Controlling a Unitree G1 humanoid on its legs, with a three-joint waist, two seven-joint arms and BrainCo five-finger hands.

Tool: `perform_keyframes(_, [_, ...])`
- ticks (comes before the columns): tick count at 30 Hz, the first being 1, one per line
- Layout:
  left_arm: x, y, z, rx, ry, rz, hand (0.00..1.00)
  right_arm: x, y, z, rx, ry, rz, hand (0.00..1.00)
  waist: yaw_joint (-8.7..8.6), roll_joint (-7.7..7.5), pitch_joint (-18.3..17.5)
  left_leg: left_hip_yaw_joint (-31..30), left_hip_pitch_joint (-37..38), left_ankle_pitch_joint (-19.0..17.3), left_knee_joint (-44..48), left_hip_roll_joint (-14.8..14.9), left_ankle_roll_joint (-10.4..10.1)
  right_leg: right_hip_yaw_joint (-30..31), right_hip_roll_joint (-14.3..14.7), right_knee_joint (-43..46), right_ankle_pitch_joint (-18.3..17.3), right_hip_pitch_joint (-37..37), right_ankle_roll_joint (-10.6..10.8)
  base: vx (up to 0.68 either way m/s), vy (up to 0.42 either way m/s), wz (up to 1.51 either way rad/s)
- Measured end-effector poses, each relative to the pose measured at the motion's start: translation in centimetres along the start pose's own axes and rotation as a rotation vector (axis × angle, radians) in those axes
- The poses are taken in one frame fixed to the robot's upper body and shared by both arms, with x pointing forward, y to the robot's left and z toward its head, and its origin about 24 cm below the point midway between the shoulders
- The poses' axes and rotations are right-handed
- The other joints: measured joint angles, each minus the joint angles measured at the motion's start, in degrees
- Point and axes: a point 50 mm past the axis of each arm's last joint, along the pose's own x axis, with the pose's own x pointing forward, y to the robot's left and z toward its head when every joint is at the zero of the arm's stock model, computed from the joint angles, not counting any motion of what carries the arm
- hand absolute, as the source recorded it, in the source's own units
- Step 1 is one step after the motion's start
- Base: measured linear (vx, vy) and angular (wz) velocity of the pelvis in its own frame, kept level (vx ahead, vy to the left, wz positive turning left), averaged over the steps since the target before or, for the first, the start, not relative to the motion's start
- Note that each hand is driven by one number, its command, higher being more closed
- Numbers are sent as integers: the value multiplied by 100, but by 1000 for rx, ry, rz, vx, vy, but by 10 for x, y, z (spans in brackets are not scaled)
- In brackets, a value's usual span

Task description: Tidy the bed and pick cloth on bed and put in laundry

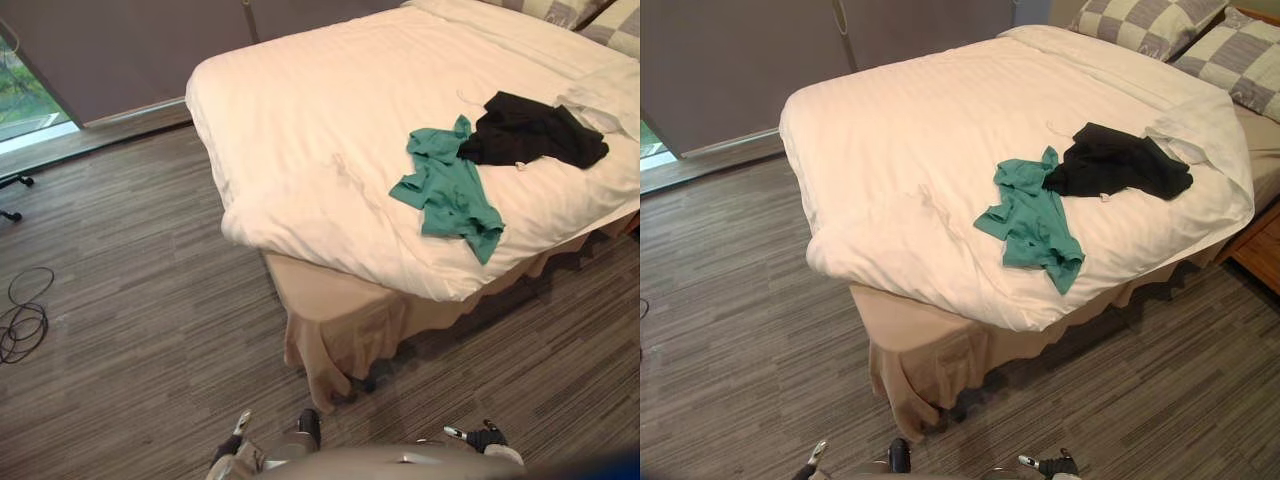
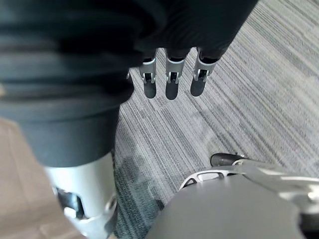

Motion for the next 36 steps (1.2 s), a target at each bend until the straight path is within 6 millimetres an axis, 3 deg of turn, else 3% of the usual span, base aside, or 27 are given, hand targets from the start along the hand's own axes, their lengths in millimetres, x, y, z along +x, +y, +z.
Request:
perform_keyframes(2, [5, 8, 34, -200, -71, 74, 0, -1, 0, -6, -9, 13, -7, 0, 107, -47, -8, 7, -16, -40, 0, -2, -37, 1, 7, -70, 2, 15, -2, 50, -20, 1])
perform_keyframes(3, [5, 9, 41, -228, -88, 81, 0, -2, 0, -7, -12, 17, -7, 0, 111, -56, -10, 7, -18, -43, 0, -4, -39, 0, 7, -79, 2, 18, -2, 72, -18, 0])
perform_keyframes(5, [5, 18, 98, -388, -251, 118, 0, -2, 1, -8, -18, 15, -10, 0, 154, -94, -26, 3, -24, -94, 1, -26, -60, 3, 21, -105, 8, 37, -2, 91, -17, -1])
perform_keyframes(6, [3, 20, 113, -426, -289, 124, 0, -2, 0, -9, -18, 16, -13, 0, 166, -113, -37, 0, -19, -108, 1, -32, -63, 4, 19, -106, 10, 46, -1, 105, -13, 4])
perform_keyframes(8, [-10, 19, 175, -529, -466, 92, 0, -4, 0, -16, -27, 23, -18, 0, 225, -156, -69, -22, -10, -168, 2, -55, -70, 10, 8, -104, 16, 82, -7, 116, -10, 8])
perform_keyframes(9, [-15, 18, 190, -552, -510, 77, 0, -5, 1, -17, -35, 23, -16, 0, 239, -172, -78, -26, -7, -183, 2, -55, -73, 22, 11, -102, 26, 105, -24, 114, -6, 7])
perform_keyframes(11, [-37, 14, 238, -604, -674, 16, 0, -6, 2, -19, -53, 19, -8, 0, 245, -171, -82, -37, -1, -228, 3, -28, -90, 53, 43, -77, 81, 101, -108, 103, 2, 4])
perform_keyframes(15, [-86, -5, 302, -562, -932, -103, 0, -9, 2, -26, -65, 8, 16, 0, 276, -172, -94, -22, 21, -242, 4, 52, -105, 210, 124, -6, 207, 79, -191, 63, 29, 6])
perform_keyframes(17, [-134, -30, 336, -283, -1205, -148, 0, -11, 0, -30, -54, -2, 28, 0, 320, -134, -115, 0, 27, -242, 5, 91, -105, 258, 159, 65, 279, 31, -211, 9, 30, 6])
perform_keyframes(18, [-148, -39, 342, -206, -1282, -156, 0, -11, 0, -30, -50, -5, 28, 0, 349, -126, -119, 5, 26, -242, 5, 97, -105, 279, 161, 91, 282, 10, -211, 17, 31, -2])
perform_keyframes(20, [-196, -72, 353, 15, -1519, -202, 0, -12, -3, -31, -40, -12, 30, 0, 381, -78, -146, 14, 14, -242, 5, 100, -105, 331, 158, 153, 288, -37, -203, -2, 15, -1])
perform_keyframes(23, [-233, -116, 335, 318, -1758, -240, 0, -11, -9, -31, -29, -21, 39, 0, 349, 76, -237, 137, -24, -241, 4, 103, -106, 339, 133, 193, 291, -164, -198, -28, 20, -18])
perform_keyframes(27, [-248, -150, 313, 543, -1888, -253, 0, -11, -13, -30, -6, -34, 35, 0, 173, 179, -292, 281, -78, -236, 5, 131, -106, 399, 135, 150, 291, -284, -197, -55, -7, -27])
perform_keyframes(28, [-260, -169, 307, 596, -1935, -280, 0, -12, -16, -30, 6, -43, 31, 0, 135, 211, -312, 346, -143, -204, 6, 141, -103, 528, 138, 111, 290, -407, -197, -65, -17, -38])
perform_keyframes(31, [-286, -199, 296, 781, -2076, -302, 0, -12, -16, -29, 14, -49, 30, 0, -19, 223, -310, 468, -209, -133, 7, 161, -92, 594, 145, 95, 290, -521, -197, -65, -13, -22])
perform_keyframes(36, [-310, -231, 275, 949, -2202, -352, 0, -12, -16, -27, 19, -61, 27, 0, -267, 241, -299, 632, -230, -99, 4, 176, -91, 683, 134, -9, 286, -621, -188, -80, -10, -25])
